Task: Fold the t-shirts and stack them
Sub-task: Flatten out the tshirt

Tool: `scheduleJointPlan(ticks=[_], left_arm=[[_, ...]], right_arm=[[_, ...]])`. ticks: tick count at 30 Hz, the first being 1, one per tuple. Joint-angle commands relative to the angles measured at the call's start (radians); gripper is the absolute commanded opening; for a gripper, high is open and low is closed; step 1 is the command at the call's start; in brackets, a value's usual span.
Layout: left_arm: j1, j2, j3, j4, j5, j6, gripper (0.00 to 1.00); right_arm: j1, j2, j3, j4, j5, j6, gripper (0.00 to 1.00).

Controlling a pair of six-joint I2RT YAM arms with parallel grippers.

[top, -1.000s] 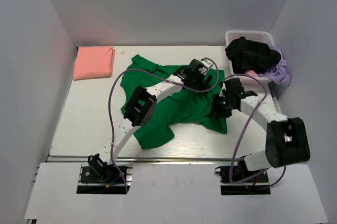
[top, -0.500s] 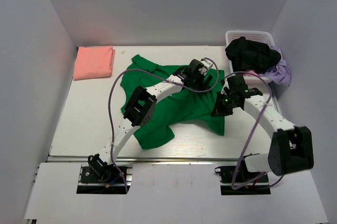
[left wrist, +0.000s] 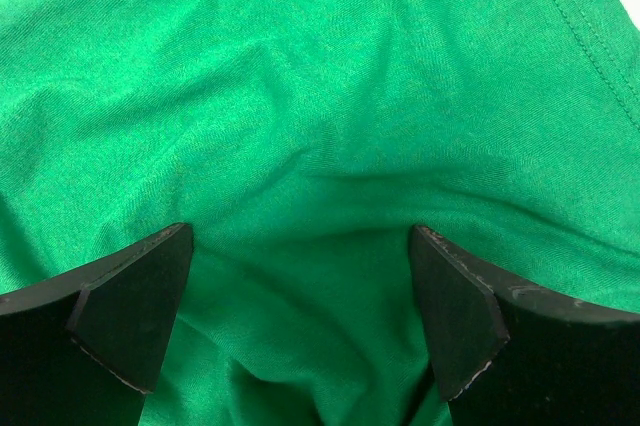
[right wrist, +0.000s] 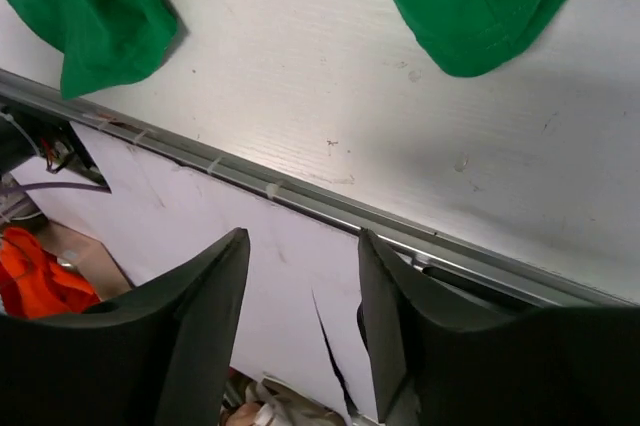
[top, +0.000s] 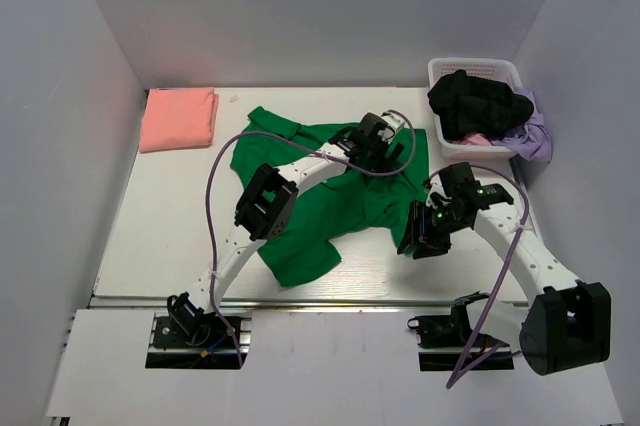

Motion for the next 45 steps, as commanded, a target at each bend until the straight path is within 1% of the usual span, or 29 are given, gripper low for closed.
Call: scheduleJointPlan(ticks=[1, 4, 5, 6, 8, 9, 12, 13, 14, 21, 23, 24, 25, 27, 28, 29, 31, 32, 33, 34, 35, 36, 37, 39, 40, 41, 42, 44, 45], left_arm=[[-0.004, 0.048, -0.076, -0.193, 0.000, -0.012, 0.99], [-0.004, 0.039, -0.085, -0.193, 0.000, -0.012, 0.99], [-0.004, 0.039, -0.085, -0.193, 0.000, -0.012, 0.99], [-0.004, 0.039, -0.085, -0.193, 0.000, -0.012, 0.99], [-0.004, 0.030, -0.094, -0.193, 0.000, -0.012, 0.99], [-0.004, 0.030, -0.094, -0.193, 0.000, -0.012, 0.99], [-0.004, 0.030, -0.104, -0.193, 0.000, -0.012, 0.99], [-0.004, 0.030, -0.104, -0.193, 0.000, -0.012, 0.99], [-0.004, 0.030, -0.104, -0.193, 0.000, -0.012, 0.99], [-0.004, 0.030, -0.113, -0.184, 0.000, -0.012, 0.99], [-0.004, 0.030, -0.113, -0.184, 0.000, -0.012, 0.99], [-0.004, 0.030, -0.113, -0.184, 0.000, -0.012, 0.99], [-0.004, 0.030, -0.113, -0.184, 0.000, -0.012, 0.99], [-0.004, 0.021, -0.125, -0.184, 0.000, -0.012, 0.99], [-0.004, 0.021, -0.125, -0.173, 0.000, -0.012, 0.99], [-0.004, 0.021, -0.125, -0.173, 0.000, -0.012, 0.99], [-0.004, 0.021, -0.125, -0.173, 0.009, -0.012, 0.99], [-0.004, 0.021, -0.125, -0.173, 0.009, -0.012, 0.99], [-0.004, 0.021, -0.125, -0.173, 0.009, -0.002, 0.99], [-0.004, 0.021, -0.125, -0.173, 0.009, -0.001, 0.99], [-0.004, 0.021, -0.134, -0.173, 0.009, -0.001, 0.99], [-0.004, 0.021, -0.134, -0.173, 0.009, -0.001, 0.99], [-0.004, 0.021, -0.134, -0.173, 0.009, -0.001, 0.99], [-0.004, 0.021, -0.134, -0.173, 0.009, -0.001, 0.99], [-0.004, 0.012, -0.134, -0.173, 0.009, -0.001, 0.99], [-0.004, 0.012, -0.134, -0.164, 0.009, -0.001, 0.99], [-0.004, 0.012, -0.134, -0.164, 0.018, -0.001, 0.99], [-0.004, 0.012, -0.134, -0.164, 0.018, -0.001, 0.99], [-0.004, 0.012, -0.134, -0.164, 0.028, 0.008, 0.99]], right_arm=[[0.001, -0.021, 0.063, -0.007, 0.015, -0.040, 0.54], [-0.004, -0.014, 0.080, 0.005, 0.130, -0.001, 0.57], [-0.004, -0.006, 0.071, 0.005, 0.209, 0.018, 0.57], [-0.007, 0.033, 0.063, 0.002, 0.231, 0.048, 0.57], [-0.007, 0.066, 0.016, 0.015, 0.261, 0.080, 0.53], [-0.007, 0.104, 0.002, 0.026, 0.256, 0.088, 0.48], [-0.010, 0.132, -0.036, 0.123, 0.201, 0.102, 0.46], [-0.007, 0.138, -0.044, 0.149, 0.183, 0.104, 0.46], [-0.004, 0.144, -0.050, 0.214, 0.176, 0.102, 0.46], [-0.002, 0.236, -0.099, 0.362, 0.173, 0.107, 0.46], [-0.004, 0.271, -0.109, 0.402, 0.175, 0.114, 0.35], [-0.002, 0.293, -0.097, 0.385, 0.188, 0.116, 0.31], [-0.004, 0.305, -0.093, 0.373, 0.204, 0.116, 0.22], [-0.004, 0.296, -0.093, 0.346, 0.253, 0.119, 0.15], [-0.007, 0.276, -0.096, 0.342, 0.267, 0.121, 0.03], [-0.004, 0.253, -0.092, 0.327, 0.294, 0.111, 0.00], [-0.005, 0.230, -0.060, 0.290, 0.330, 0.104, 0.00], [-0.005, 0.194, -0.050, 0.251, 0.351, 0.096, 0.00], [-0.004, 0.183, -0.034, 0.196, 0.382, 0.094, 0.00], [-0.007, 0.163, 0.018, 0.162, 0.444, 0.085, 0.00], [-0.008, 0.143, 0.037, 0.088, 0.471, 0.082, 0.00], [-0.007, 0.135, 0.060, -0.003, 0.541, 0.085, 0.00], [-0.007, 0.121, 0.100, -0.044, 0.610, 0.096, 0.00], [-0.010, 0.092, 0.153, -0.197, 0.682, 0.125, 0.00], [-0.007, 0.091, 0.189, -0.233, 0.713, 0.148, 0.00], [-0.008, 0.081, 0.210, -0.326, 0.725, 0.171, 0.00], [-0.008, 0.075, 0.224, -0.357, 0.751, 0.212, 0.00], [-0.013, 0.063, 0.226, -0.382, 0.772, 0.208, 0.00], [-0.019, 0.014, 0.200, -0.385, 0.770, 0.244, 0.09]])
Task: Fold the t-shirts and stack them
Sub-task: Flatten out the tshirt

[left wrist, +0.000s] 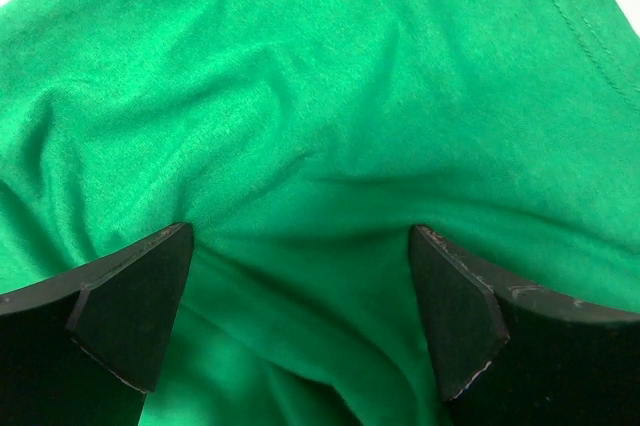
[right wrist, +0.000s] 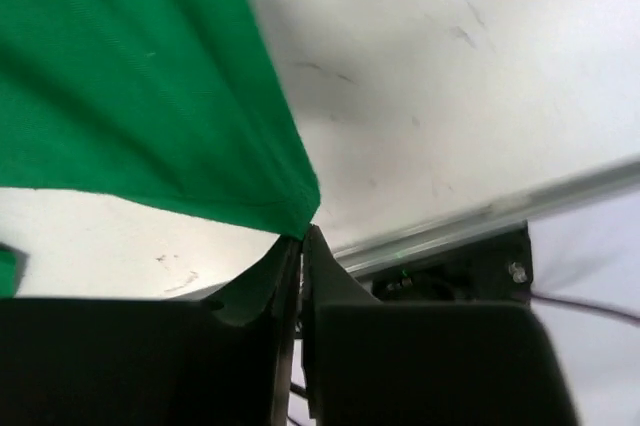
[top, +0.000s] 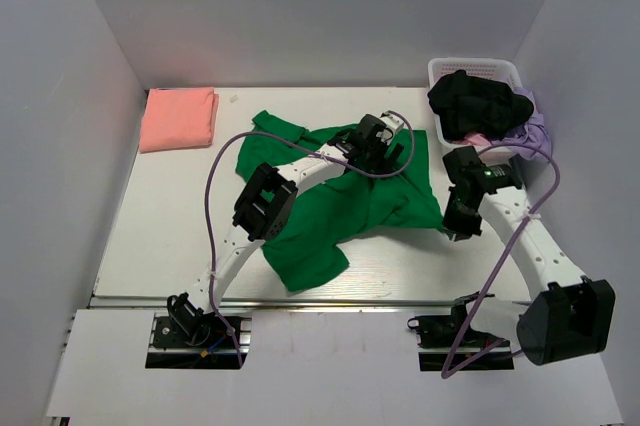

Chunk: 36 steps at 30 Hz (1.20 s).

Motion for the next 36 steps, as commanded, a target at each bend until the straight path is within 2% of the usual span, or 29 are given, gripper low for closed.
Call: scheduleJointPlan(ticks=[1, 4, 7, 9, 10, 11, 12, 13, 14, 15, 16, 19, 21, 23, 25, 26, 36], left_arm=[[-0.004, 0.038, -0.071, -0.222, 0.026, 0.006, 0.99], [-0.004, 0.038, -0.071, -0.222, 0.035, 0.006, 0.99], [-0.004, 0.038, -0.080, -0.222, 0.035, 0.015, 0.99], [-0.004, 0.029, -0.080, -0.222, 0.055, 0.024, 0.99], [-0.004, 0.029, -0.080, -0.222, 0.064, 0.033, 0.99], [-0.004, 0.018, -0.080, -0.222, 0.074, 0.033, 0.99], [-0.004, 0.018, -0.080, -0.222, 0.089, 0.044, 0.99], [-0.004, 0.006, -0.080, -0.222, 0.089, 0.044, 0.99], [-0.004, -0.012, -0.061, -0.222, 0.100, 0.044, 0.99], [-0.004, -0.024, -0.050, -0.222, 0.112, 0.055, 0.99], [-0.004, -0.038, -0.036, -0.222, 0.112, 0.067, 0.99], [-0.004, -0.109, 0.021, -0.247, 0.127, 0.076, 0.99], [0.008, -0.200, 0.012, -0.258, 0.150, 0.076, 0.99], [0.019, -0.283, -0.072, -0.258, 0.152, 0.054, 0.99], [0.019, -0.419, -0.210, -0.233, 0.088, 0.024, 0.99], [0.019, -0.463, -0.261, -0.233, 0.074, 0.012, 0.99], [-0.003, -0.891, -0.825, -0.321, -0.037, -0.253, 0.99]], right_arm=[[-0.018, -0.066, -0.017, -0.204, 0.131, 0.083, 0.17], [-0.031, -0.065, -0.079, -0.202, 0.174, 0.118, 0.50], [-0.040, -0.042, -0.089, -0.201, 0.202, 0.144, 0.52], [-0.040, -0.036, -0.031, -0.195, 0.250, 0.155, 0.59], [-0.038, -0.036, 0.010, -0.184, 0.243, 0.111, 0.62], [-0.040, -0.037, 0.028, -0.102, 0.228, 0.088, 0.62], [-0.035, -0.054, 0.035, -0.056, 0.103, 0.045, 0.62], [-0.038, -0.060, 0.028, -0.007, 0.047, -0.063, 0.62], [-0.037, -0.075, 0.019, 0.135, -0.012, -0.095, 0.62], [-0.035, -0.085, -0.006, 0.181, -0.151, -0.144, 0.62], [-0.037, -0.083, -0.026, 0.260, -0.175, -0.150, 0.63], [-0.034, -0.053, -0.063, 0.310, -0.191, -0.138, 0.65], [-0.040, -0.033, -0.089, 0.324, -0.191, -0.134, 0.70], [-0.041, -0.023, -0.124, 0.350, -0.182, -0.111, 0.75], [-0.043, -0.022, -0.153, 0.374, -0.159, -0.091, 0.88], [-0.045, -0.016, -0.165, 0.380, -0.139, -0.056, 0.90], [-0.072, 0.014, -0.273, 0.454, -0.099, -0.015, 0.90]])
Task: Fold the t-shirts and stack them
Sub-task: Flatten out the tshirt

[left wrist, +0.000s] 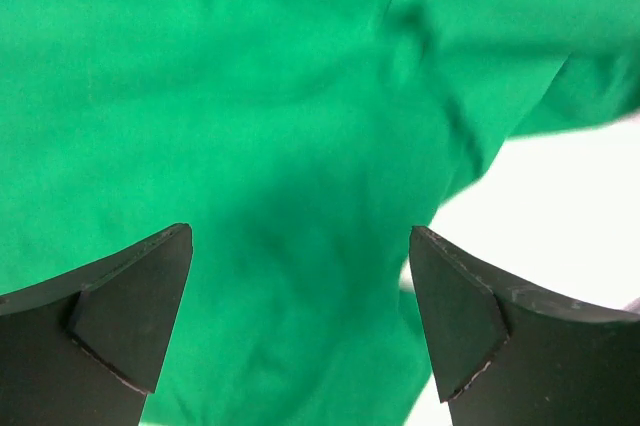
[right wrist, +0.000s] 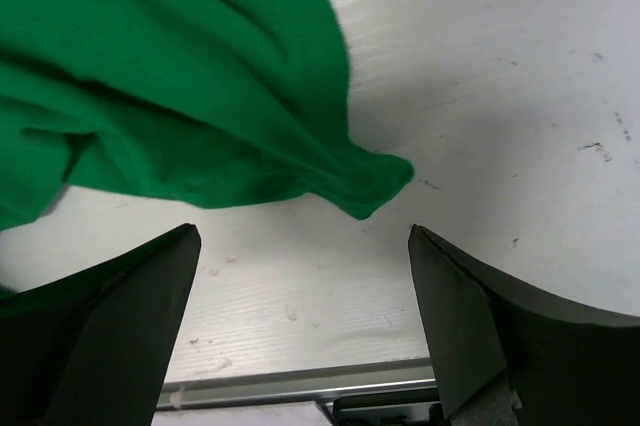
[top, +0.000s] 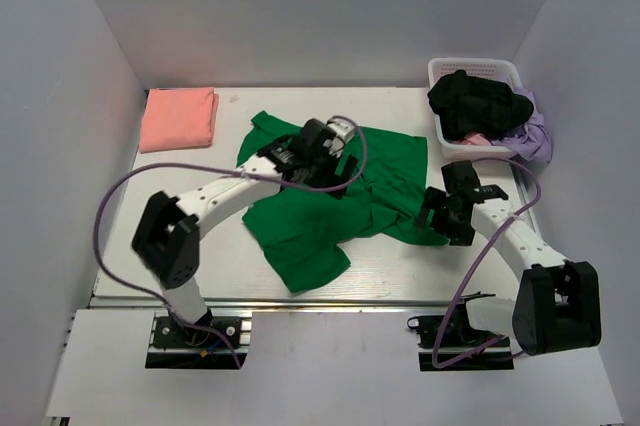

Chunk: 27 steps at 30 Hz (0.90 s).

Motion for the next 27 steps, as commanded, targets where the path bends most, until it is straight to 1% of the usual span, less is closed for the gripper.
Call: scheduleJointPlan(ticks=[1, 2, 3, 4, 6, 8, 9, 10, 12, 13, 14, 15, 16, 18, 19, 20, 22, 23, 24, 25, 26, 27], left_arm=[[-0.015, -0.141, -0.167, -0.093, -0.036, -0.130, 0.99], [-0.015, -0.172, -0.211, -0.107, -0.007, -0.173, 0.99], [-0.015, -0.201, -0.304, -0.119, 0.024, -0.190, 0.99], [-0.015, -0.254, -0.349, -0.119, 0.074, -0.205, 0.99], [-0.025, -0.302, -0.464, -0.157, 0.140, -0.259, 0.99], [-0.047, -0.339, -0.521, -0.168, 0.194, -0.309, 0.99], [-0.047, -0.368, -0.561, -0.182, 0.247, -0.323, 0.99], [-0.064, -0.380, -0.579, -0.182, 0.271, -0.339, 0.99], [-0.082, -0.413, -0.638, -0.158, 0.326, -0.379, 0.99], [-0.096, -0.413, -0.656, -0.129, 0.341, -0.388, 0.99], [-0.096, -0.422, -0.669, -0.128, 0.326, -0.402, 0.99], [-0.096, -0.422, -0.669, -0.128, 0.300, -0.402, 0.99], [-0.096, -0.431, -0.669, -0.128, 0.264, -0.402, 0.99], [-0.074, -0.431, -0.575, -0.151, 0.117, -0.393, 0.99], [-0.074, -0.440, -0.499, -0.151, -0.012, -0.379, 0.99], [-0.074, -0.440, -0.460, -0.151, -0.078, -0.379, 0.99], [-0.061, -0.411, -0.356, -0.162, -0.207, -0.370, 0.99], [-0.047, -0.375, -0.324, -0.162, -0.329, -0.370, 0.99], [-0.023, -0.356, -0.296, -0.162, -0.379, -0.360, 0.99], [-0.006, -0.338, -0.250, -0.127, -0.439, -0.336, 0.99], [0.014, -0.318, -0.230, -0.110, -0.470, -0.319, 0.99], [0.065, -0.274, -0.207, -0.095, -0.481, -0.296, 0.99]], right_arm=[[-0.020, -0.007, -0.021, 0.036, 0.054, 0.017, 0.90], [-0.023, -0.019, -0.033, 0.029, 0.070, 0.023, 0.90], [-0.037, -0.030, -0.045, 0.026, 0.077, 0.026, 0.90], [-0.042, -0.042, -0.047, 0.027, 0.091, 0.027, 0.90], [-0.063, -0.060, -0.062, 0.035, 0.104, 0.023, 0.90], [-0.074, -0.067, -0.062, 0.050, 0.079, 0.018, 0.90], [-0.077, -0.070, -0.064, 0.053, 0.062, 0.008, 0.90], [-0.082, -0.074, -0.067, 0.058, 0.052, 0.010, 0.89], [-0.088, -0.074, -0.079, 0.064, 0.042, 0.012, 0.89], [-0.097, -0.076, -0.079, 0.073, 0.042, 0.010, 0.87], [-0.099, -0.074, -0.079, 0.087, 0.019, 0.006, 0.87], [-0.097, -0.079, -0.078, 0.104, -0.017, -0.020, 0.87], [-0.100, -0.085, -0.079, 0.160, -0.037, -0.035, 0.87], [-0.099, -0.082, -0.046, 0.200, -0.140, -0.061, 0.87], [-0.095, -0.073, -0.035, 0.251, -0.210, -0.071, 0.87], [-0.094, -0.071, -0.013, 0.277, -0.237, -0.089, 0.89], [-0.088, -0.057, 0.014, 0.390, -0.275, -0.109, 0.90], [-0.088, -0.048, 0.025, 0.418, -0.295, -0.114, 0.90], [-0.082, -0.039, 0.036, 0.459, -0.292, -0.117, 0.90], [-0.076, -0.018, 0.079, 0.489, -0.294, -0.115, 0.90], [-0.065, 0.017, 0.096, 0.507, -0.291, -0.124, 0.90], [-0.060, 0.051, 0.114, 0.532, -0.277, -0.134, 0.90]])
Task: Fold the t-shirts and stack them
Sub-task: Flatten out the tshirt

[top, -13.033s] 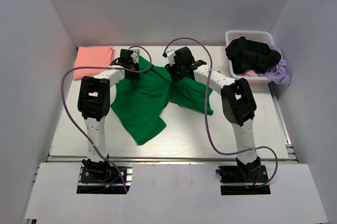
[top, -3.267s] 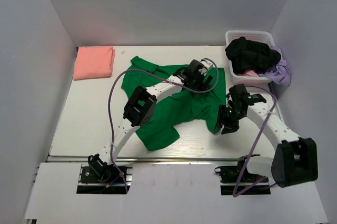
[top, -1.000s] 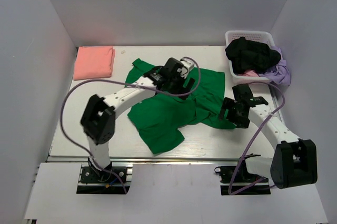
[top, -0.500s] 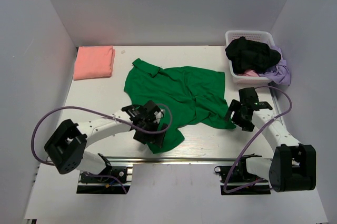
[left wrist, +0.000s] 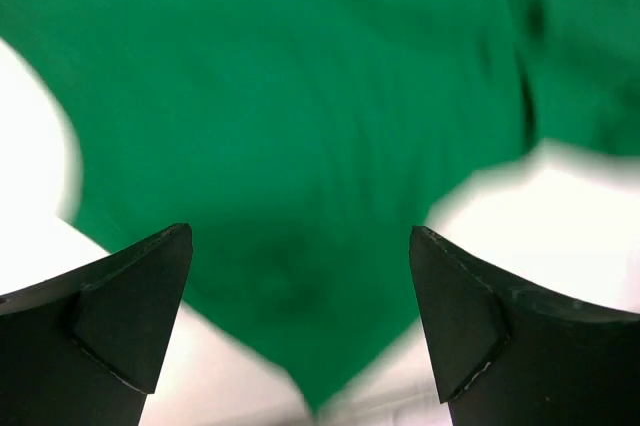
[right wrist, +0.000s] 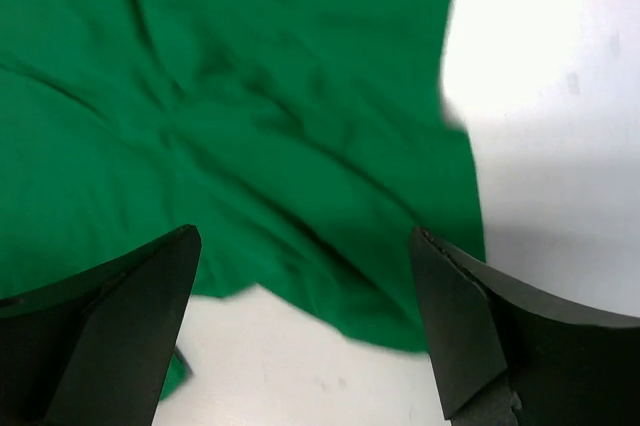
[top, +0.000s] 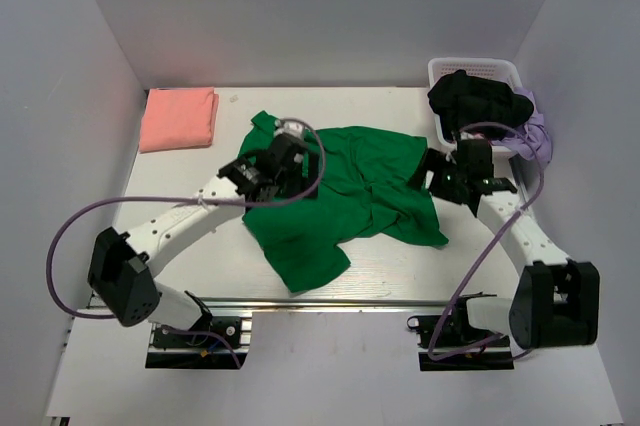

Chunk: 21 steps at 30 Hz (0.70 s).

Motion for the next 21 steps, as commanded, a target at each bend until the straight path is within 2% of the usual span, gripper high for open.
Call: scheduleJointPlan(ticks=[1, 5, 7, 9, 11, 12, 15, 16, 18, 21], left_arm=[[0.104, 0.089, 0.098, 0.074, -0.219, 0.071, 0.99], [0.259, 0.251, 0.235, 0.108, -0.159, 0.120, 0.99], [0.343, 0.326, 0.334, 0.139, -0.101, 0.165, 0.99], [0.381, 0.457, 0.473, 0.139, -0.070, 0.202, 0.99], [0.414, 0.543, 0.569, 0.139, -0.097, 0.231, 0.99], [0.427, 0.628, 0.654, 0.139, -0.097, 0.249, 0.99], [0.476, 0.751, 0.813, 0.108, -0.079, 0.282, 0.99], [0.499, 0.823, 0.850, 0.094, -0.070, 0.292, 0.99], [0.520, 0.871, 0.893, 0.112, -0.058, 0.305, 0.99], [0.552, 0.899, 0.866, 0.229, 0.042, 0.334, 0.95]], right_arm=[[0.032, 0.081, 0.145, 0.188, -0.032, -0.070, 0.90], [0.063, 0.284, 0.296, 0.183, 0.048, -0.103, 0.90], [0.074, 0.337, 0.363, 0.199, 0.069, -0.120, 0.90], [0.075, 0.449, 0.475, 0.176, 0.097, -0.104, 0.90], [0.077, 0.528, 0.594, 0.142, 0.149, -0.098, 0.90], [0.080, 0.578, 0.623, 0.136, 0.152, -0.103, 0.90], [0.081, 0.693, 0.734, 0.133, 0.140, -0.098, 0.90], [0.080, 0.708, 0.776, 0.127, 0.137, -0.101, 0.90], [0.081, 0.739, 0.848, 0.114, 0.135, -0.115, 0.90], [0.078, 0.800, 0.909, 0.077, 0.203, -0.141, 0.90]])
